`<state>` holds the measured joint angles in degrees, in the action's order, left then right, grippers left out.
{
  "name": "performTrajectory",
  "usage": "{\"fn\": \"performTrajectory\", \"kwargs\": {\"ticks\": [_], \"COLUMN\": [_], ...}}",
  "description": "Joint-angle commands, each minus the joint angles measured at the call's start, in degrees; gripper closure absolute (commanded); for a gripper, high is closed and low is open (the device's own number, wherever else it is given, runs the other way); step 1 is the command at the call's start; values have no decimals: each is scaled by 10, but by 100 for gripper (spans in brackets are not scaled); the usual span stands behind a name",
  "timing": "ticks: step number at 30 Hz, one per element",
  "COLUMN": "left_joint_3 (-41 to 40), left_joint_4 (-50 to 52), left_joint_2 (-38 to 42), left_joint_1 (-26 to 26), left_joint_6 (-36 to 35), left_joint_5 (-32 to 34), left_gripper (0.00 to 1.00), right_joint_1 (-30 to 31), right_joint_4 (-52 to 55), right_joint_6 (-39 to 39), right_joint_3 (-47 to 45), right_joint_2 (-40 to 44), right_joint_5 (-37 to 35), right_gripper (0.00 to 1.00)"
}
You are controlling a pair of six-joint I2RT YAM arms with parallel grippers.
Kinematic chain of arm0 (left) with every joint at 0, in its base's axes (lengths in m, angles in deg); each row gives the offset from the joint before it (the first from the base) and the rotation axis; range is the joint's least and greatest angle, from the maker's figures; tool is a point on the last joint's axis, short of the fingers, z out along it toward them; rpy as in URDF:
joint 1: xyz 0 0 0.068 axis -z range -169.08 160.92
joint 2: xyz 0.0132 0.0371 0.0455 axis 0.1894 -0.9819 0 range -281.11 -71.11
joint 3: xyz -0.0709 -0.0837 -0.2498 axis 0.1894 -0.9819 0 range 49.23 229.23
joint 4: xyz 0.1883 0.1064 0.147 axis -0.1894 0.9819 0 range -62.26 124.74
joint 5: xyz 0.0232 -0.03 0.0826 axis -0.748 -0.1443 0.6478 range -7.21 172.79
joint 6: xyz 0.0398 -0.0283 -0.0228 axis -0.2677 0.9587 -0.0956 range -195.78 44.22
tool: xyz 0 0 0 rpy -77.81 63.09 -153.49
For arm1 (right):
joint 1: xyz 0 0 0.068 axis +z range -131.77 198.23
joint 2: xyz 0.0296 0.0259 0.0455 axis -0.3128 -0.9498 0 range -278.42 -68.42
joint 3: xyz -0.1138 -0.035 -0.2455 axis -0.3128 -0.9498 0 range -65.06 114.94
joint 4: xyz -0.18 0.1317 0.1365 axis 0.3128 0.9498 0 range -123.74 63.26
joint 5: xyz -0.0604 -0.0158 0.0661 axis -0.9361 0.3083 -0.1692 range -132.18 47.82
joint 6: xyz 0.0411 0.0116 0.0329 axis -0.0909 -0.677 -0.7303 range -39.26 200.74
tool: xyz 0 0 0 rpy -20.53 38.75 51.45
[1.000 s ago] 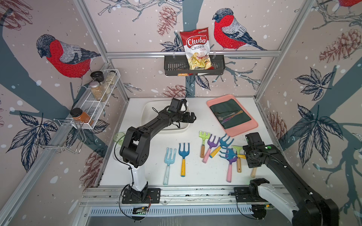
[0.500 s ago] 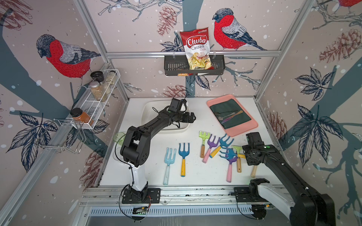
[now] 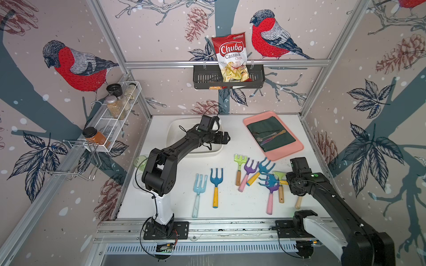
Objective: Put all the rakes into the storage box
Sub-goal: Pick up the rake at the center of the board.
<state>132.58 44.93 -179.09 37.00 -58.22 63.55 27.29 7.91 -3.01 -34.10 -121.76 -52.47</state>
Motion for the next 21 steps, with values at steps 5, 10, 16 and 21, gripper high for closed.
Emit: {"fn": "performTrajectory", "kwargs": {"ticks": [5,10,16,21], "left_joint_3": [13,14,13,13], "left_joint_4": [11,14,14,14], "left_joint_2": [1,2,3,2], "left_joint_1": [-1,-1,-1,-1], "left_joint_6": [-7,-7,-7,-7], "left_joint_5": [0,0,2,1], "left_gripper": [2,2,2,2], "right_joint_1": [0,0,0,-1], "right_joint_4": [6,4,-3,-10], "right_joint_6": [1,-8,-6,-6], "right_joint_3": [1,-4,-7,-12], "right_joint_2": [20,35,35,30], "right_joint_5": [3,8,14,13], "right_gripper": [63,72,77,48]}}
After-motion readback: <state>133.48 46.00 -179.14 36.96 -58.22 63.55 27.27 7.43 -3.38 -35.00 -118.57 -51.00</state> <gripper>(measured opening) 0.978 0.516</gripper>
